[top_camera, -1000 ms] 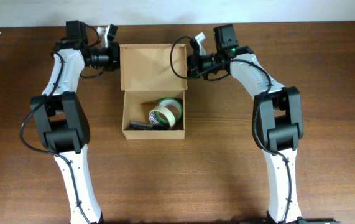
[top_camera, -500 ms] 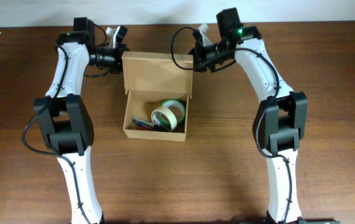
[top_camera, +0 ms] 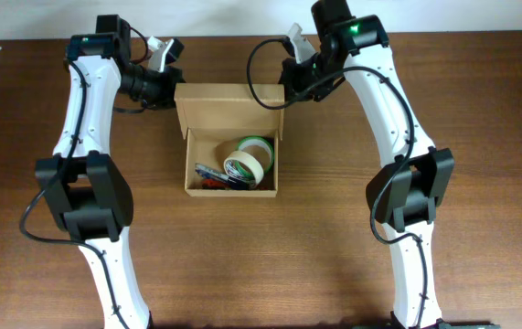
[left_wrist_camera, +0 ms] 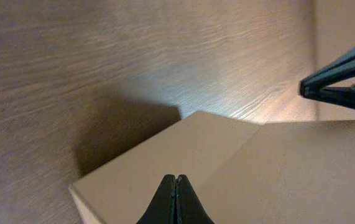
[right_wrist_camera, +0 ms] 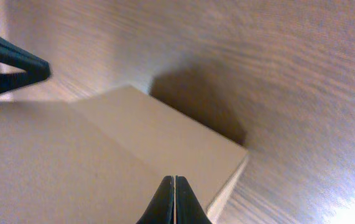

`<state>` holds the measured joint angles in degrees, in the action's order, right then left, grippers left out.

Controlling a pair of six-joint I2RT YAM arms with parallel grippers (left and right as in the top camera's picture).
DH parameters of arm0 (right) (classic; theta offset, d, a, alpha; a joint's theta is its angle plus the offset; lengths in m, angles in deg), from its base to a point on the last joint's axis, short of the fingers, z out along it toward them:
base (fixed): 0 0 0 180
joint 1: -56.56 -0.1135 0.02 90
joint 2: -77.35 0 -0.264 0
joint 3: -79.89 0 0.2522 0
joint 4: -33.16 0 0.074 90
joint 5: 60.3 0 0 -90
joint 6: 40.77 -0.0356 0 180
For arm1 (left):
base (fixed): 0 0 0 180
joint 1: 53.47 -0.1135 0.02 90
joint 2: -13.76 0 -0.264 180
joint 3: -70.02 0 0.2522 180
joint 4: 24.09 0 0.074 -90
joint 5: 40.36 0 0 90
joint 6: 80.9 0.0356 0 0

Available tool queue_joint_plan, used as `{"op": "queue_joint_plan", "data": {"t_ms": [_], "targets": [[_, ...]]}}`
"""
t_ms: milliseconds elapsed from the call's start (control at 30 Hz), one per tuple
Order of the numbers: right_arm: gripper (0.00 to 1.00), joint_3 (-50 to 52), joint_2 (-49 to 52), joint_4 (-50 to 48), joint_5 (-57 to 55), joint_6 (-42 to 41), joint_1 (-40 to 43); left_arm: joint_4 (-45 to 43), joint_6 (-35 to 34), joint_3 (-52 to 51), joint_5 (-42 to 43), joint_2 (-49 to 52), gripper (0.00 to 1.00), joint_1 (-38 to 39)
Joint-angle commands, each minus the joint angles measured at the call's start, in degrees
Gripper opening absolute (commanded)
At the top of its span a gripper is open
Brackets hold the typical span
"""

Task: Pack container

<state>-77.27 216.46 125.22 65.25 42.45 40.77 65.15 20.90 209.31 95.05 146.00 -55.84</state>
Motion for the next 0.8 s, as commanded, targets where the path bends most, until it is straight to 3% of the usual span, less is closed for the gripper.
{"op": "queue_joint_plan", "data": {"t_ms": [0, 767], "targets": [[0.04, -1.3, -1.9, 1.1, -2.1, 1.1, -3.3, 0.6, 1.2, 1.0, -2.0, -2.4, 0.02, 3.0], [0.04, -1.3, -2.3, 11.9, -13.5, 4.5, -3.4, 5.5, 1.2, 1.0, -19.5, -2.4, 0.02, 3.1]]}}
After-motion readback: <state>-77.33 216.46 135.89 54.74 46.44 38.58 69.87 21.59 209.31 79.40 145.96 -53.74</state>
